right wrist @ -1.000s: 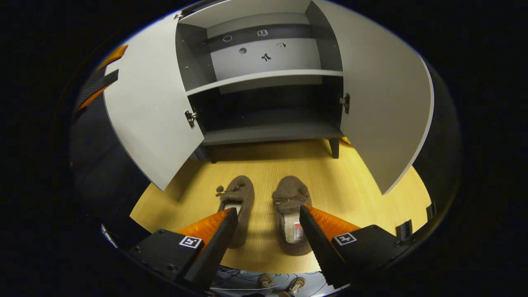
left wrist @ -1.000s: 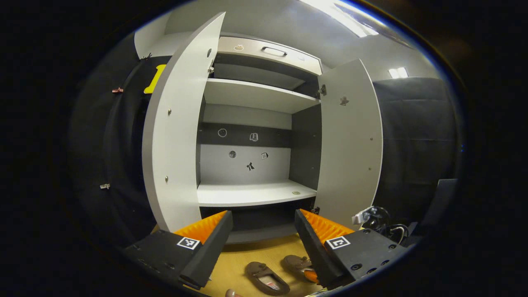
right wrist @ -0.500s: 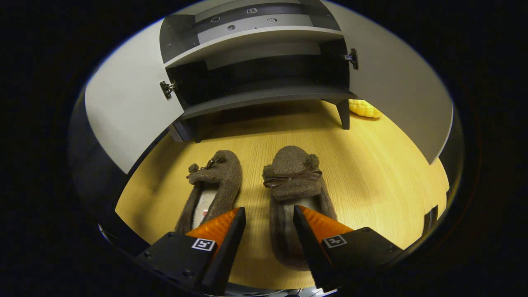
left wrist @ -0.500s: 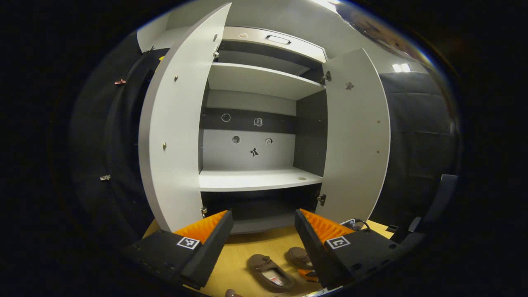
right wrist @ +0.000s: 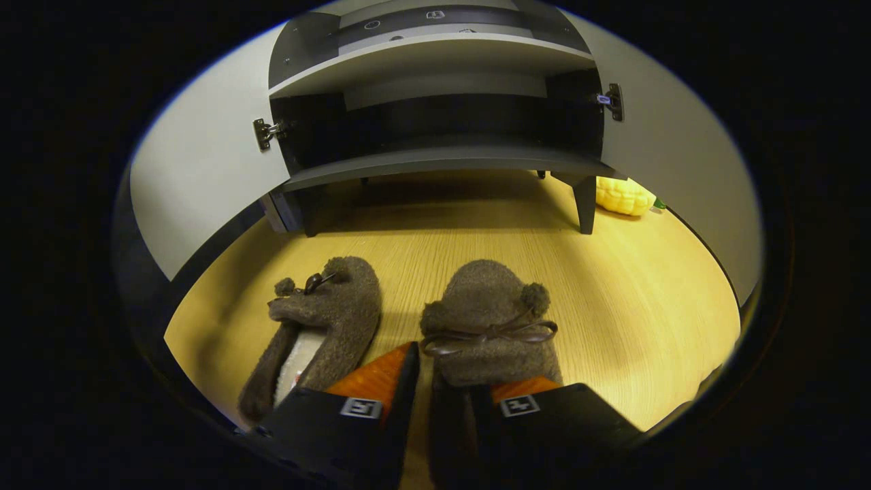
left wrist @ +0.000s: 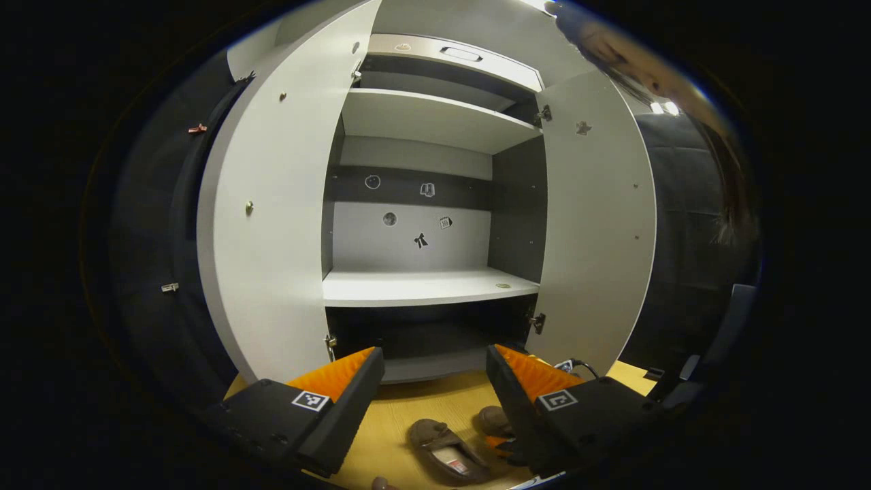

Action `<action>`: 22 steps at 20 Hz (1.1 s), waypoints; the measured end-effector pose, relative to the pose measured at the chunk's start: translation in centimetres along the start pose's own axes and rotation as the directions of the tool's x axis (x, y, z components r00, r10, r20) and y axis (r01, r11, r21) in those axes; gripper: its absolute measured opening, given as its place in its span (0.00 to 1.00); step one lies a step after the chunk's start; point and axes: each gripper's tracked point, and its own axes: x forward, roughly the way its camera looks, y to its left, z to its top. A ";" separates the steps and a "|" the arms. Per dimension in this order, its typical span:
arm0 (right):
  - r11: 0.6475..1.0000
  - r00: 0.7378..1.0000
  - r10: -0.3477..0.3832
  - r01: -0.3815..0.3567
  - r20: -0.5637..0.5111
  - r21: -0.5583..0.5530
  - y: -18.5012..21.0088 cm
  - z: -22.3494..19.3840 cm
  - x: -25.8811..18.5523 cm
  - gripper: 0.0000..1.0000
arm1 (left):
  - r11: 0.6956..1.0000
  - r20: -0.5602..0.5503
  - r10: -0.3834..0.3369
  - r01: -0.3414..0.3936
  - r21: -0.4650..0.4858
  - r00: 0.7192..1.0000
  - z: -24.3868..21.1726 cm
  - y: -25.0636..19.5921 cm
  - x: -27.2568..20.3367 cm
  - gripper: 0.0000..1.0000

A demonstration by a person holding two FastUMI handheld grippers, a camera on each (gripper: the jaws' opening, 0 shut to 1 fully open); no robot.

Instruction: Grab one shoe with the right hand and put it into the shoe cabinet, grab the other shoe with the left hand and put it into the shoe cabinet; then close the right door with the right hand and the left door with the left hand.

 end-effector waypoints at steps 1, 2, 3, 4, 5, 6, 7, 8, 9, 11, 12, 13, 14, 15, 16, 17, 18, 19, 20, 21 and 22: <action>1.000 1.000 0.001 -0.001 -0.006 0.002 0.2 -0.2 0.2 0.17 | 1.000 -0.007 0.002 -0.002 0.003 1.000 -0.2 0.1 0.0 0.95; 1.000 1.000 0.002 -0.002 -0.010 -0.003 0.3 -0.2 0.1 0.29 | 1.000 -0.013 0.006 -0.005 0.007 1.000 -0.5 0.1 0.0 0.95; 1.000 1.000 -0.005 0.005 -0.006 -0.021 0.0 0.2 0.3 0.27 | 1.000 -0.019 0.008 -0.008 0.009 1.000 -0.7 0.2 0.0 0.95; 1.000 1.000 -0.015 0.015 0.008 -0.013 -0.1 0.2 1.4 0.28 | 1.000 -0.024 0.010 -0.009 0.010 1.000 -0.9 0.2 0.0 0.95; 1.000 1.000 -0.014 0.014 -0.007 -0.022 0.2 -0.1 0.2 0.07 | 1.000 -0.026 0.011 -0.011 0.011 1.000 -1.0 0.3 0.0 0.95; 0.999 1.000 -0.011 0.010 -0.010 -0.030 0.2 0.0 0.2 0.07 | 1.000 -0.026 0.014 -0.014 0.013 1.000 -1.0 0.4 0.0 0.95; 0.999 1.000 -0.008 0.008 -0.016 -0.037 0.3 -0.1 0.5 0.07 | 1.000 -0.027 0.017 -0.017 0.015 0.999 -1.0 0.5 0.0 0.96; 0.999 1.000 -0.004 0.003 -0.019 -0.039 0.2 0.0 0.4 0.07 | 1.000 -0.028 0.020 -0.019 0.014 0.999 -1.0 0.7 -0.1 0.95; 0.999 1.000 -0.003 0.002 -0.020 -0.042 0.2 0.1 0.1 0.07 | 1.000 -0.027 0.021 -0.021 0.011 0.999 -0.9 0.7 -0.2 0.95; 0.999 1.000 0.004 -0.005 -0.011 -0.040 0.0 0.9 -1.0 0.07 | 1.000 -0.022 0.024 -0.024 0.002 0.999 -0.7 1.0 -0.4 0.95; 0.999 1.000 0.006 -0.006 0.002 -0.038 0.0 1.8 -2.0 0.07 | 1.000 -0.020 0.025 -0.025 -0.003 0.999 -0.6 1.0 -0.6 0.95; 0.999 1.000 0.012 -0.011 0.015 -0.044 0.1 2.7 -3.0 0.07 | 1.000 -0.020 0.024 -0.024 -0.008 1.000 -0.5 1.0 -0.8 0.95; 0.999 0.999 0.020 -0.018 0.028 -0.051 0.1 3.9 -4.3 0.07 | 1.000 -0.023 0.020 -0.020 -0.011 1.000 -0.5 0.9 -1.0 0.95; 0.998 0.999 0.027 -0.025 0.042 -0.060 0.1 5.4 -5.5 0.07 | 1.000 -0.023 0.015 -0.015 -0.014 1.000 -0.4 0.8 -1.2 0.95; 0.997 0.998 0.031 -0.027 0.055 -0.070 0.1 7.2 -6.9 0.07 | 1.000 -0.020 0.006 -0.006 -0.019 1.000 -0.2 0.5 -1.4 0.95; 0.996 0.996 0.033 -0.026 0.078 -0.085 0.0 9.3 -8.2 0.07 | 1.000 -0.021 -0.007 0.006 -0.029 1.000 -0.1 0.2 -1.7 0.95; 0.995 0.993 0.031 -0.020 0.111 -0.099 0.0 11.9 -9.7 0.07 | 0.999 -0.023 -0.024 0.023 -0.041 0.999 0.0 -0.3 -2.0 0.95; 0.993 0.987 0.035 -0.016 0.156 -0.116 0.1 15.3 -11.4 0.07 | 0.998 -0.029 -0.047 0.045 -0.054 0.998 0.1 -0.9 -2.4 0.95; 0.991 0.978 0.046 -0.019 0.204 -0.130 0.4 18.6 -12.9 0.07 | 0.996 -0.028 -0.068 0.066 -0.068 0.997 0.4 -1.5 -2.7 0.95; 0.990 0.967 0.056 -0.022 0.248 -0.139 0.8 21.4 -13.9 0.07 | 0.994 -0.019 -0.081 0.079 -0.081 0.997 0.8 -2.0 -3.2 0.95; 0.988 0.954 0.065 -0.021 0.293 -0.150 1.2 24.8 -15.1 0.07 | 0.991 -0.012 -0.095 0.093 -0.094 0.995 1.2 -2.4 -3.6 0.95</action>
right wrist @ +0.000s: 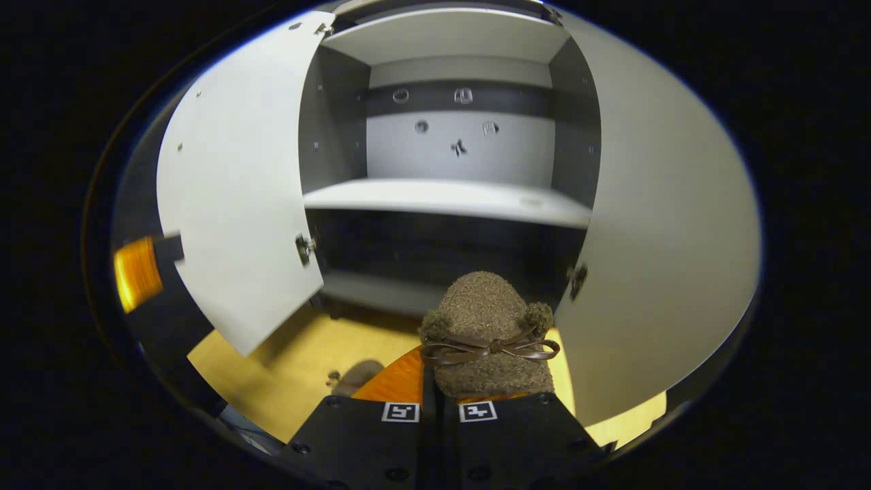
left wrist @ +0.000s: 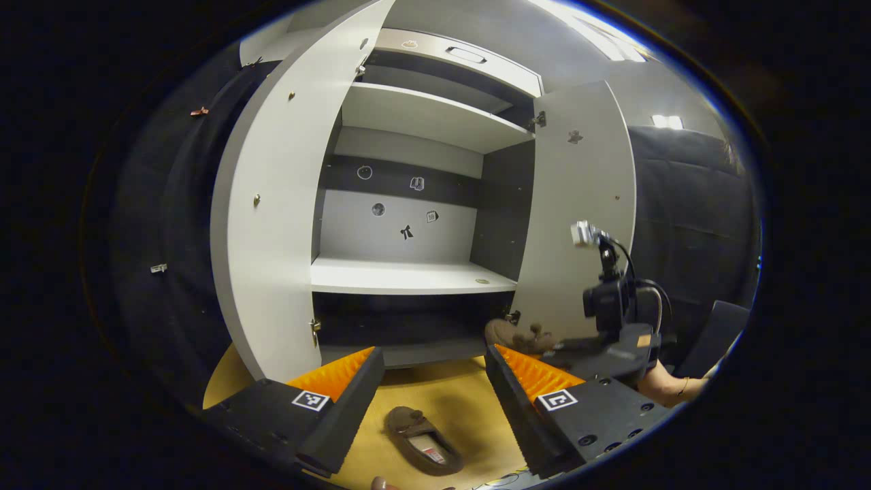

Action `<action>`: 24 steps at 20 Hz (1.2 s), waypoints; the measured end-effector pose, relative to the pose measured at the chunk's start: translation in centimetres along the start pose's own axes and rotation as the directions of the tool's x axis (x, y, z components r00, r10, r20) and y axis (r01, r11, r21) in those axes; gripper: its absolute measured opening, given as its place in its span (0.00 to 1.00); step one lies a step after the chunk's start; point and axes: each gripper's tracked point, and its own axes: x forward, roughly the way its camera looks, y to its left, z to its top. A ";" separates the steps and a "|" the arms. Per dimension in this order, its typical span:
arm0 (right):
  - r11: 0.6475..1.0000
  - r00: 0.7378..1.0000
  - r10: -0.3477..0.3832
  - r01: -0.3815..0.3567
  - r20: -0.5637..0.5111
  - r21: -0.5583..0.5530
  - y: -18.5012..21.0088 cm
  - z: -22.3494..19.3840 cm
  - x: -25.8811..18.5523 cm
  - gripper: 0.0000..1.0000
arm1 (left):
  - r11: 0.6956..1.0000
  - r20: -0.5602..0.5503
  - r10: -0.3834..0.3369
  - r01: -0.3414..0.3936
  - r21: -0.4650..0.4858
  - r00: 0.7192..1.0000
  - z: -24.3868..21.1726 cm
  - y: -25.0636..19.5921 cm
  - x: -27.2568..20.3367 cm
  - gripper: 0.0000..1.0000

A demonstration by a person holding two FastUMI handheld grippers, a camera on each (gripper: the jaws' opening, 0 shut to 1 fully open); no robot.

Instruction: Grab one shoe with the right hand and put it into the shoe cabinet, grab the other shoe with the left hand and put it into the shoe cabinet; then close the right door with the right hand and the left door with the left hand.

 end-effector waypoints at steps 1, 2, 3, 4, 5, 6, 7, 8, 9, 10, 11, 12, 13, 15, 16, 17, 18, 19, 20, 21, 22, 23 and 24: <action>1.000 0.999 -0.003 0.004 0.035 -0.012 -0.3 2.8 -0.1 0.06 | 1.000 -0.001 -0.008 0.008 -0.013 1.000 0.3 -0.3 -0.4 0.95; 1.000 0.998 -0.010 0.011 0.064 -0.022 -0.5 5.1 0.0 0.06 | 1.000 -0.006 -0.012 0.012 -0.025 1.000 0.4 -0.4 -0.7 0.95; 0.999 0.996 -0.018 0.021 0.089 -0.034 -0.8 7.1 0.1 0.06 | 0.999 -0.007 -0.009 0.009 -0.032 1.000 0.6 -0.5 -1.1 0.95; 0.998 0.994 -0.027 0.032 0.107 -0.046 -1.1 9.0 0.2 0.06 | 0.999 -0.004 -0.007 0.006 -0.034 1.000 0.8 -0.6 -1.7 0.95; 0.998 0.992 -0.034 0.040 0.123 -0.049 -1.4 10.8 0.5 0.06 | 1.000 -0.004 0.001 -0.001 -0.030 1.000 1.0 -0.7 -2.2 0.95; 0.998 0.991 -0.037 0.042 0.127 -0.039 -1.7 12.2 0.9 0.06 | 1.000 -0.012 0.004 -0.005 -0.020 1.000 1.0 -0.8 -2.7 0.94; 0.999 0.991 -0.038 0.041 0.126 -0.023 -1.8 13.4 1.4 0.06 | 1.000 -0.022 -0.002 0.002 -0.002 1.000 1.0 -1.1 -3.1 0.94; 0.999 0.991 -0.040 0.042 0.125 -0.015 -1.9 14.5 2.1 0.06 | 1.000 -0.025 0.000 0.001 0.024 1.000 1.1 -1.2 -3.5 0.94; 0.999 0.991 -0.043 0.046 0.128 -0.019 -2.1 15.6 3.1 0.06 | 0.999 -0.032 0.004 -0.002 0.051 0.999 1.2 -1.3 -3.9 0.94; 0.999 0.991 -0.040 0.043 0.128 -0.025 -2.1 16.7 4.1 0.06 | 0.997 -0.040 0.010 -0.007 0.071 0.999 1.0 -1.4 -4.0 0.94; 0.999 0.993 -0.029 0.032 0.116 -0.029 -2.0 17.6 5.3 0.06 | 0.997 -0.044 0.017 -0.013 0.081 0.999 1.1 -1.6 -4.2 0.94; 0.999 0.994 -0.020 0.023 0.107 -0.032 -1.8 18.4 6.5 0.06 | 0.997 -0.044 0.020 -0.016 0.082 0.999 1.1 -2.0 -4.4 0.94; 0.999 0.995 -0.012 0.016 0.102 -0.038 -1.8 19.0 7.8 0.06 | 0.997 -0.040 0.024 -0.021 0.076 0.999 1.2 -2.5 -4.4 0.94; 0.998 0.997 -0.006 0.011 0.082 -0.059 -1.9 19.9 10.6 0.06 | 0.997 -0.026 0.053 -0.052 0.066 0.998 1.5 -2.9 -4.2 0.94; 0.998 0.997 -0.003 0.008 0.072 -0.070 -1.9 20.2 12.1 0.06 | 0.995 -0.022 0.077 -0.076 0.062 0.997 1.6 -3.0 -4.0 0.94; 0.997 0.998 -0.001 0.005 0.058 -0.080 -2.0 20.4 13.9 0.06 | 0.993 -0.017 0.104 -0.103 0.054 0.994 1.7 -3.0 -3.7 0.94; 0.996 0.999 -0.002 0.007 0.048 -0.090 -2.3 20.6 15.7 0.06 | 0.991 -0.008 0.130 -0.129 0.037 0.992 2.0 -3.0 -3.2 0.94; 0.995 0.999 -0.007 0.010 0.033 -0.101 -2.8 20.6 17.3 0.06 | 0.988 0.003 0.153 -0.154 0.018 0.988 2.3 -3.0 -2.7 0.94; 0.994 1.000 -0.015 0.016 0.011 -0.105 -3.4 20.4 19.1 0.06 | 0.984 0.015 0.179 -0.179 -0.001 0.984 2.6 -2.8 -2.2 0.94; 0.995 1.000 -0.019 0.018 -0.012 -0.099 -3.8 20.1 20.6 0.06 | 0.978 0.024 0.208 -0.208 -0.019 0.978 2.9 -2.5 -1.7 0.94; 0.997 0.999 -0.019 0.016 -0.035 -0.081 -4.3 19.7 22.3 0.06 | 0.971 0.030 0.239 -0.238 -0.035 0.971 3.1 -2.1 -1.3 0.94; 0.998 0.998 -0.016 0.013 -0.058 -0.057 -4.6 19.2 23.9 0.06 | 0.962 0.034 0.270 -0.268 -0.046 0.962 3.2 -1.8 -1.0 0.94; 0.999 0.997 -0.019 0.015 -0.078 -0.047 -5.0 18.7 25.2 0.06 | 0.953 0.030 0.299 -0.298 -0.053 0.954 3.2 -1.4 -0.8 0.94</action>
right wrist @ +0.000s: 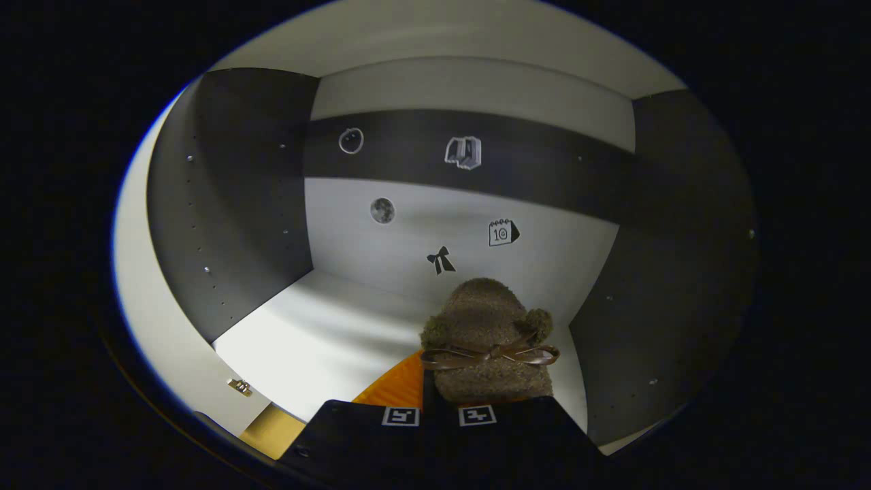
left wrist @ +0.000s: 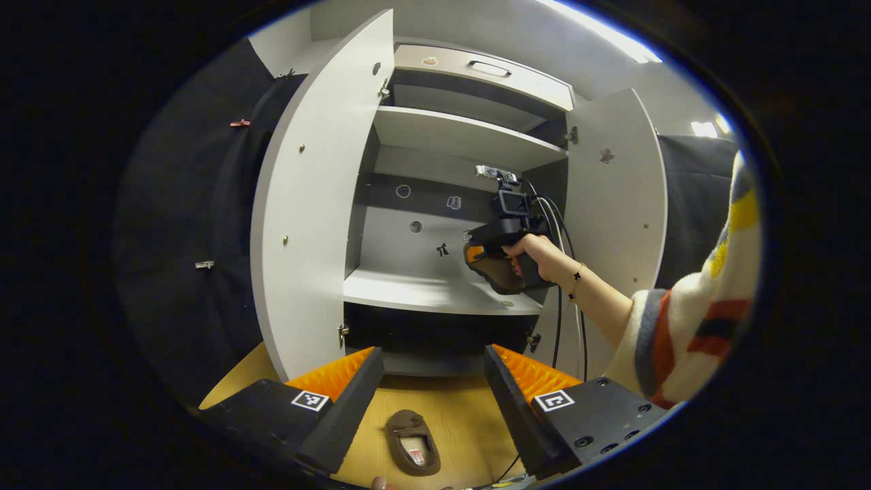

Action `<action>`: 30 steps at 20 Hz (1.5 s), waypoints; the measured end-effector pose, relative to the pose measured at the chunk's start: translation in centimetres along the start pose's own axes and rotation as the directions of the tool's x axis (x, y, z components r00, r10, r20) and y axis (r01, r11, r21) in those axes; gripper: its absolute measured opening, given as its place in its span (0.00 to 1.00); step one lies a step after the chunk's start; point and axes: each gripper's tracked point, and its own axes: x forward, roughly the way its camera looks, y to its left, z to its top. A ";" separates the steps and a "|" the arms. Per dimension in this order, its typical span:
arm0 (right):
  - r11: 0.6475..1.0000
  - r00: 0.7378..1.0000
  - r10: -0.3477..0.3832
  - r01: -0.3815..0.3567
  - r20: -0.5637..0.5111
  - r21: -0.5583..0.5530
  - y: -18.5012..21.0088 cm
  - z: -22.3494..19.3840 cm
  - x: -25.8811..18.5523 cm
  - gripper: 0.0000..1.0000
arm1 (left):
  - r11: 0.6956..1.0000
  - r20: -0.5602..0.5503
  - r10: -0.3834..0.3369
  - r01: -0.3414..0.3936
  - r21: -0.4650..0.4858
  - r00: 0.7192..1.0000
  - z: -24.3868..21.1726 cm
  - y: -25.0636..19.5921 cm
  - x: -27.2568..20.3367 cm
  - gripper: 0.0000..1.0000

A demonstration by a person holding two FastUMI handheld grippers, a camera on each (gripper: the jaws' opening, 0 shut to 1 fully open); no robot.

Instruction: Grab one shoe with the right hand and put it into the shoe cabinet, grab the other shoe with the left hand and put it into the shoe cabinet; then close the right door with the right hand and the left door with the left hand.

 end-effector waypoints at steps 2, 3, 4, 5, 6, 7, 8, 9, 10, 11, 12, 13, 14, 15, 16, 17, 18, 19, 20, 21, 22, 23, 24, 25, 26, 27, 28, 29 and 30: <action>1.000 0.999 -0.017 0.018 -0.037 0.019 -0.8 -1.0 2.4 0.06 | 0.999 -0.024 0.054 -0.054 0.001 0.998 -0.2 0.7 0.5 0.94; 0.999 0.998 -0.015 0.017 -0.054 0.040 -0.9 -1.4 3.4 0.06 | 0.997 -0.034 0.075 -0.075 0.005 0.997 -0.1 1.1 0.7 0.94; 0.998 0.998 -0.006 0.010 -0.070 0.062 -0.7 -1.9 4.4 0.06 | 0.996 -0.041 0.092 -0.092 0.008 0.995 -0.1 1.6 0.9 0.94; 0.998 0.996 0.000 0.007 -0.090 0.070 -0.7 -2.4 5.3 0.07 | 0.994 -0.050 0.106 -0.106 0.010 0.993 0.1 2.0 1.0 0.94; 0.997 0.993 0.006 0.004 -0.117 0.078 -0.5 -3.1 5.8 0.11 | 0.993 -0.056 0.118 -0.118 0.013 0.991 0.2 2.4 1.2 0.94; 0.997 0.992 0.012 -0.003 -0.124 0.073 -0.3 -3.4 6.3 0.11 | 0.992 -0.060 0.129 -0.129 0.016 0.990 0.3 2.8 1.3 0.94; 0.998 0.992 0.007 0.001 -0.124 0.066 -0.3 -3.4 6.5 0.14 | 0.991 -0.064 0.137 -0.136 0.020 0.989 0.4 3.2 1.3 0.94; 0.998 0.993 0.015 -0.007 -0.119 0.065 0.1 -3.3 6.5 0.16 | 0.990 -0.068 0.142 -0.140 0.022 0.988 0.5 3.4 1.3 0.94; 0.998 0.992 0.021 -0.014 -0.122 0.063 0.3 -3.4 6.4 0.17 | 0.990 -0.072 0.142 -0.141 0.020 0.987 0.4 3.7 1.4 0.94; 0.998 0.991 0.033 -0.025 -0.133 0.056 0.6 -3.5 5.6 0.35 | 0.990 -0.077 0.140 -0.139 0.016 0.987 0.3 3.8 1.6 0.94; 0.998 0.990 0.038 -0.031 -0.133 0.051 0.7 -3.5 4.9 0.42 | 0.991 -0.080 0.135 -0.135 0.009 0.988 0.1 3.9 1.6 0.94; 0.998 0.991 0.042 -0.037 -0.127 0.045 0.8 -3.5 4.4 0.58 | 0.992 -0.084 0.129 -0.129 0.001 0.988 0.0 3.9 1.7 0.94; 0.999 0.992 0.040 -0.036 -0.118 0.039 0.8 -3.4 3.7 0.61 | 0.993 -0.085 0.121 -0.122 -0.007 0.989 -0.2 3.9 1.7 0.94; 0.999 0.994 0.040 -0.036 -0.103 0.037 0.9 -3.2 2.7 0.77 | 0.994 -0.086 0.109 -0.110 -0.016 0.990 -0.3 3.9 1.7 0.94; 0.999 0.996 0.038 -0.035 -0.082 0.037 0.9 -2.9 1.6 0.84 | 0.995 -0.087 0.093 -0.096 -0.028 0.992 -0.5 3.7 1.7 0.94; 0.999 0.998 0.028 -0.026 -0.056 0.035 0.7 -2.7 0.6 0.95 | 0.996 -0.089 0.070 -0.074 -0.045 0.994 -0.7 3.5 1.7 0.94; 0.999 0.999 0.027 -0.027 -0.023 0.032 0.6 -2.2 -0.8 0.98 | 0.997 -0.093 0.046 -0.052 -0.062 0.995 -1.0 3.3 1.5 0.94; 0.999 1.000 0.027 -0.028 0.011 0.032 0.6 -1.9 -2.5 0.99 | 0.997 -0.094 0.026 -0.033 -0.074 0.995 -1.2 3.2 1.4 0.94; 0.999 0.998 0.039 -0.041 0.054 0.029 0.8 -1.2 -4.3 0.99 | 0.997 -0.097 0.013 -0.021 -0.077 0.995 -1.6 3.2 1.3 0.94; 0.998 0.994 0.052 -0.055 0.100 0.028 1.0 -0.7 -6.2 0.99 | 0.997 -0.100 0.004 -0.011 -0.073 0.995 -2.0 3.3 1.2 0.94; 0.997 0.987 0.066 -0.070 0.150 0.024 1.3 -0.2 -8.3 0.99 | 0.998 -0.106 -0.009 0.002 -0.061 0.994 -2.8 3.3 1.0 0.93; 0.997 0.979 0.066 -0.071 0.193 0.021 1.2 -0.1 -10.5 0.98 | 0.999 -0.107 -0.026 0.021 -0.047 0.994 -3.4 3.2 0.8 0.93; 0.997 0.970 0.063 -0.069 0.235 0.019 1.2 0.1 -12.6 0.98 | 0.998 -0.114 -0.047 0.043 -0.035 0.992 -4.5 3.1 0.6 0.93; 0.997 0.960 0.065 -0.072 0.274 0.015 1.4 0.0 -14.7 0.98 | 0.998 -0.127 -0.067 0.064 -0.026 0.990 -5.6 2.9 0.5 0.93; 0.997 0.952 0.069 -0.076 0.299 0.012 1.6 -0.5 -16.5 0.98 | 0.996 -0.143 -0.085 0.084 -0.018 0.986 -6.8 2.7 0.5 0.91; 0.997 0.947 0.070 -0.075 0.314 0.006 1.8 -1.4 -18.2 0.98 | 0.995 -0.151 -0.104 0.104 -0.012 0.983 -8.1 2.5 0.5 0.92; 0.997 0.943 0.068 -0.072 0.326 -0.001 1.9 -2.3 -19.6 0.98 | 0.992 -0.163 -0.124 0.124 -0.013 0.979 -9.6 2.3 0.7 0.91; 0.998 0.940 0.063 -0.064 0.334 -0.008 1.9 -3.2 -20.8 0.98 | 0.990 -0.184 -0.143 0.142 -0.021 0.972 -11.1 2.0 0.9 0.91; 0.998 0.937 0.066 -0.065 0.342 -0.016 2.2 -4.3 -21.9 0.98 | 0.988 -0.208 -0.156 0.153 -0.030 0.966 -13.0 1.9 1.1 0.91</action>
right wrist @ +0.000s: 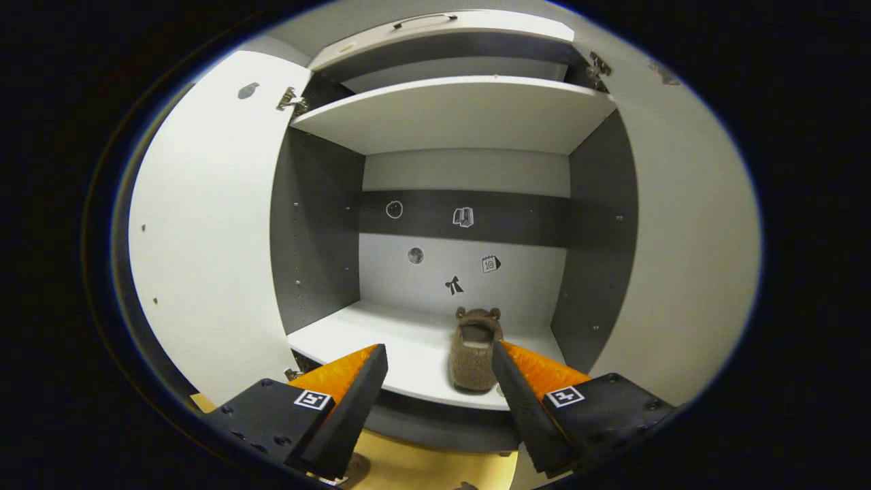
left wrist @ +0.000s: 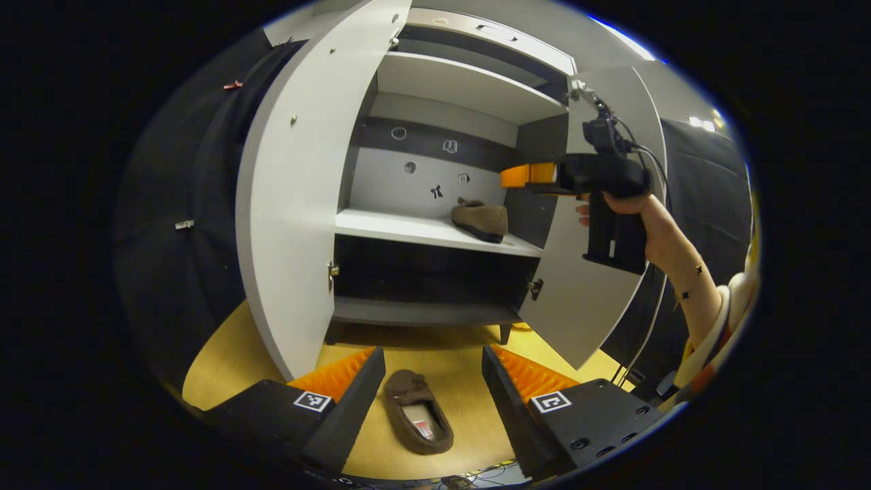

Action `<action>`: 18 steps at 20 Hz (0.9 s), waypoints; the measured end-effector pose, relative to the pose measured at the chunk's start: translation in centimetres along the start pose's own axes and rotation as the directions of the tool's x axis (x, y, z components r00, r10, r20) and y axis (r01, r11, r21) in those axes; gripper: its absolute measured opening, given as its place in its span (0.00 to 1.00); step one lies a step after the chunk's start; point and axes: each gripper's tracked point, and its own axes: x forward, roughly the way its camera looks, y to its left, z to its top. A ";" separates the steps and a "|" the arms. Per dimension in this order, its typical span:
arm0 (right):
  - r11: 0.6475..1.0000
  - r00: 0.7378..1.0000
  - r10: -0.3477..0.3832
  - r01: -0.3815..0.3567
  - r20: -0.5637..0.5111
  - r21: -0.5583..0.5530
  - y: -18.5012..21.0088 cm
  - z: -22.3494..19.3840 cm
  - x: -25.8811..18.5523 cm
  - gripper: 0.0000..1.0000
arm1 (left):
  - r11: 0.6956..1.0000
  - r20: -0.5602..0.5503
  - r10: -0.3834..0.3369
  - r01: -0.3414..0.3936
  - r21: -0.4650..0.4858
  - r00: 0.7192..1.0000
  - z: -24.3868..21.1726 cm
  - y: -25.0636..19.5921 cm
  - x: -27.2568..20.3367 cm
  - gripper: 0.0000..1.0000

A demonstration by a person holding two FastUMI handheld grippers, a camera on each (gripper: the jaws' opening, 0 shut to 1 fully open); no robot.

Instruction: Grab one shoe with the right hand and put it into the shoe cabinet, grab the other shoe with the left hand and put it into the shoe cabinet; then close the right door with the right hand and the left door with the left hand.

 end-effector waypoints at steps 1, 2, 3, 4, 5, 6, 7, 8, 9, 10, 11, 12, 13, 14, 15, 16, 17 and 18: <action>1.000 1.000 -0.001 0.001 0.005 -0.004 0.4 -0.9 -1.2 0.98 | 1.000 -0.021 -0.004 0.003 -0.006 1.000 -1.5 0.1 0.6 0.91; 1.000 1.000 -0.003 0.003 0.008 -0.010 0.7 -1.8 -2.3 0.98 | 1.000 -0.032 -0.005 0.005 -0.007 0.999 -3.0 0.3 1.2 0.91; 1.000 1.000 -0.011 0.011 0.014 -0.025 0.8 -2.9 -3.4 0.98 | 1.000 -0.040 -0.004 0.004 -0.005 0.999 -4.3 0.6 1.9 0.91; 0.999 1.000 -0.021 0.021 0.013 -0.045 0.9 -4.0 -4.3 0.98 | 1.000 -0.052 -0.003 0.003 -0.006 0.999 -5.8 0.9 2.7 0.86; 0.998 1.000 -0.022 0.022 0.011 -0.057 1.3 -5.4 -5.2 0.98 | 1.000 -0.071 0.001 -0.002 -0.011 0.998 -7.4 1.3 3.5 0.82; 0.998 1.000 -0.016 0.017 0.006 -0.059 1.8 -6.6 -6.1 0.99 | 1.000 -0.090 0.009 -0.011 -0.019 0.996 -8.9 1.8 4.4 0.80; 0.999 1.000 -0.011 0.011 0.004 -0.052 2.2 -7.9 -6.8 0.99 | 0.999 -0.096 0.017 -0.020 -0.026 0.995 -10.2 2.2 5.2 0.80; 0.999 1.000 -0.007 0.007 -0.007 -0.040 2.4 -9.2 -7.5 0.99 | 0.999 -0.093 0.025 -0.028 -0.032 0.995 -11.3 2.8 6.0 0.80; 1.000 1.000 -0.003 0.003 -0.016 -0.024 2.5 -10.5 -8.1 0.99 | 0.999 -0.091 0.034 -0.037 -0.036 0.995 -12.4 3.2 6.7 0.79; 1.000 1.000 -0.001 0.001 -0.031 -0.007 2.5 -11.8 -8.6 0.99 | 0.998 -0.098 0.047 -0.051 -0.038 0.994 -13.6 3.7 7.6 0.78; 1.000 0.999 0.000 0.000 -0.041 0.012 2.3 -12.9 -9.0 0.99 | 0.997 -0.103 0.059 -0.063 -0.037 0.993 -14.6 4.1 8.4 0.77; 1.000 0.999 -0.005 0.006 -0.048 0.029 1.8 -13.7 -9.3 0.99 | 0.996 -0.112 0.082 -0.086 -0.029 0.990 -15.6 4.6 9.1 0.72; 0.999 0.999 -0.011 0.014 -0.052 0.043 1.3 -14.3 -9.6 0.99 | 0.995 -0.125 0.097 -0.100 -0.020 0.987 -16.8 5.0 10.0 0.67; 0.998 0.999 -0.016 0.019 -0.052 0.053 0.9 -14.8 -9.7 0.98 | 0.994 -0.144 0.106 -0.110 -0.015 0.984 -18.0 5.3 11.2 0.65; 0.998 0.998 -0.024 0.027 -0.055 0.058 0.2 -15.3 -9.9 0.98 | 0.993 -0.166 0.115 -0.119 -0.014 0.979 -19.1 5.5 11.9 0.65; 0.998 0.998 -0.030 0.034 -0.056 0.061 -0.3 -15.6 -9.9 0.98 | 0.992 -0.181 0.124 -0.129 -0.017 0.976 -20.0 5.7 12.6 0.65; 0.998 0.997 -0.035 0.038 -0.062 0.058 -0.8 -15.9 -9.9 0.98 | 0.990 -0.188 0.135 -0.142 -0.024 0.973 -20.6 5.9 13.3 0.65; 0.998 0.997 -0.043 0.046 -0.067 0.049 -1.4 -16.2 -9.7 0.98 | 0.988 -0.177 0.137 -0.148 -0.050 0.975 -20.4 6.0 13.8 0.65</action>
